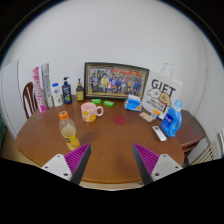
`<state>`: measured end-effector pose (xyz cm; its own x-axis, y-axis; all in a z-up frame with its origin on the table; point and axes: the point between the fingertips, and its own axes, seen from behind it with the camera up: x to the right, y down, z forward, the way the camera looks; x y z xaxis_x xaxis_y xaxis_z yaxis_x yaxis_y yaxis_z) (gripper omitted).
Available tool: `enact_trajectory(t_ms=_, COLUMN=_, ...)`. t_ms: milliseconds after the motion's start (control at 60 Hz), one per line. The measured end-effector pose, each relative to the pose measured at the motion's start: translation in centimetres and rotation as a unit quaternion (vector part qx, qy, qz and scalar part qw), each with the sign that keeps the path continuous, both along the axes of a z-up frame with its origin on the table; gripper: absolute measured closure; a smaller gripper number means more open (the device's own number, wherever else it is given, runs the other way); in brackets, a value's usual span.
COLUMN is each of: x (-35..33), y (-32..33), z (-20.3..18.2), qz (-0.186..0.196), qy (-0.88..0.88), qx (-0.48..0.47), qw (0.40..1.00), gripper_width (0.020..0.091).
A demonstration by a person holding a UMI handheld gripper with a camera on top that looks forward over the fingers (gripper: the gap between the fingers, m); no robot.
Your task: Pour water
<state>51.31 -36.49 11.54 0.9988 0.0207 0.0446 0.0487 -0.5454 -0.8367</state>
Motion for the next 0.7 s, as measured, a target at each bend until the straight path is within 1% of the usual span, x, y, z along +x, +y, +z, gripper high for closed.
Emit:
enact_trajectory(t_ms=233, x=-11.2, y=-0.1, z=-4.6, qz=0.037, qy=0.014, qx=-0.014, qw=0.999, gripper_width=0.0250)
enact_trajectory(t_ms=317, x=-14.3, y=1.1, z=-5.8, qz=0.042, qy=0.023, qx=-0.005, qw=0.999, gripper_width=0.0248)
enact_trajectory(t_ms=433, x=-17.0, y=4.3, z=-7.3, qz=0.030, qy=0.039, qx=0.019, qw=0.999, gripper_width=0.0245)
enact_trajectory(t_ms=600, x=-17.2, y=10.5, z=-10.2, qz=-0.011, qy=0.059, qx=0.054, qw=0.997, gripper_width=0.0258)
enact_trajectory(t_ms=650, x=-17.3, y=12.0, z=-11.1, qz=-0.017, qy=0.061, qx=0.057, qw=0.996, gripper_width=0.0310)
enact_trajectory(t_ms=700, x=-17.5, y=13.2, z=-11.7, qz=-0.016, qy=0.057, qx=0.066, qw=0.996, gripper_width=0.0405)
